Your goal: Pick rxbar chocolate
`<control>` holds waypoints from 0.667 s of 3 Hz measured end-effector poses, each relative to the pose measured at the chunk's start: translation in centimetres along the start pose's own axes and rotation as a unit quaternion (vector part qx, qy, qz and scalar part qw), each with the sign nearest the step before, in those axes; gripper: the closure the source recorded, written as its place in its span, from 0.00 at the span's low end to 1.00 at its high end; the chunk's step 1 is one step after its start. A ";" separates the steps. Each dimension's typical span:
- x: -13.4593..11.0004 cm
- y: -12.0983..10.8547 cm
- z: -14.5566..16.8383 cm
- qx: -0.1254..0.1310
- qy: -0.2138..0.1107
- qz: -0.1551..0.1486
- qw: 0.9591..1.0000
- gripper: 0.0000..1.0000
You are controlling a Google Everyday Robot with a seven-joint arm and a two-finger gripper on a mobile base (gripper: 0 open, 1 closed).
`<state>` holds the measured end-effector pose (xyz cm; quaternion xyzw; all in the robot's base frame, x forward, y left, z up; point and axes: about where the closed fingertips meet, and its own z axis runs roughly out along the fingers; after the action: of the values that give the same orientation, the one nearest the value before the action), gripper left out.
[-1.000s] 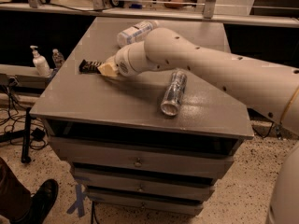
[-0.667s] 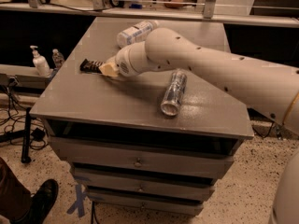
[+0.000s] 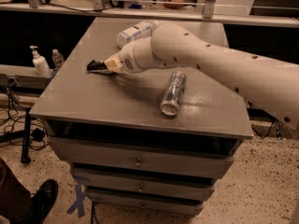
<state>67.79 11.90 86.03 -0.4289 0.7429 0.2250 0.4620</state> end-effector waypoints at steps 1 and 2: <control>-2.4 0.2 -2.2 0.006 -0.020 -0.014 1.000 1.00; -5.3 0.3 -5.2 0.006 -0.058 -0.023 0.998 1.00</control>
Offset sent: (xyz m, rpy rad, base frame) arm -0.0315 -0.0345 0.1257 0.1567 -0.1750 0.0289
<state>66.10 10.50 93.07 -0.4295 0.7060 0.2343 0.5120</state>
